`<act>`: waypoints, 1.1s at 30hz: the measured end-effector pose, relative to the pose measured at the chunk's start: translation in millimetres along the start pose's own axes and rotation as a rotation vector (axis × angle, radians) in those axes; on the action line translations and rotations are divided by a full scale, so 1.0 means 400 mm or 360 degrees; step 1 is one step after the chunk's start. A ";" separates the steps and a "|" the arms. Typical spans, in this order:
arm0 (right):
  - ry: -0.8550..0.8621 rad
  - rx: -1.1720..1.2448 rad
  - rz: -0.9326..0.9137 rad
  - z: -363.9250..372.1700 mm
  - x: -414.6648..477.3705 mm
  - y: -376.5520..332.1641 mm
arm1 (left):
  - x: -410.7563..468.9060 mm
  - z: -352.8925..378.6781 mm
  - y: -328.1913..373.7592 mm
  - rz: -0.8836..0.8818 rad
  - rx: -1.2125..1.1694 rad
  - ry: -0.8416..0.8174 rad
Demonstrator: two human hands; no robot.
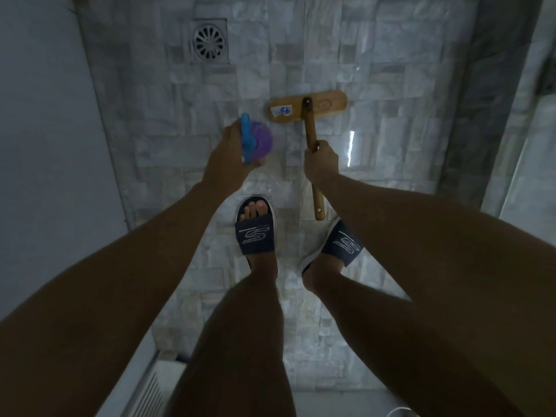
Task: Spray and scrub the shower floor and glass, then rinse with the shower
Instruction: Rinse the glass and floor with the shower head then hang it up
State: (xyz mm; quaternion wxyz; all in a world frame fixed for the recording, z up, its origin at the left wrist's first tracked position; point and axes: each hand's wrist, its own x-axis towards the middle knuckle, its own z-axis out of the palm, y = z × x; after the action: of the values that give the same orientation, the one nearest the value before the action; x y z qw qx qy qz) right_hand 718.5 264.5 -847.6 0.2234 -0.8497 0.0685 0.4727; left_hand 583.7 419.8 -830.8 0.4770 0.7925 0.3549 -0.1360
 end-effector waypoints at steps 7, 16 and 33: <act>-0.0023 0.0097 -0.0039 -0.116 -0.167 -0.123 | -0.072 -0.131 0.158 -0.0098 0.0134 -0.0099; 0.0202 0.0549 -0.0486 -0.430 -0.611 -0.435 | -0.294 -0.462 0.671 0.0177 -0.0076 0.0334; 0.1034 0.1362 -0.2018 -1.490 -1.939 -1.168 | -0.953 -1.393 1.994 0.1559 -0.0315 0.1066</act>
State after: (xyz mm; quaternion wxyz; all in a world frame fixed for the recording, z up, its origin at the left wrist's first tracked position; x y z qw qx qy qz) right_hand 910.5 342.5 216.3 0.7204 -0.6629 -0.1882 -0.0785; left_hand 796.3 495.9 189.4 0.4179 0.8154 0.0905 0.3902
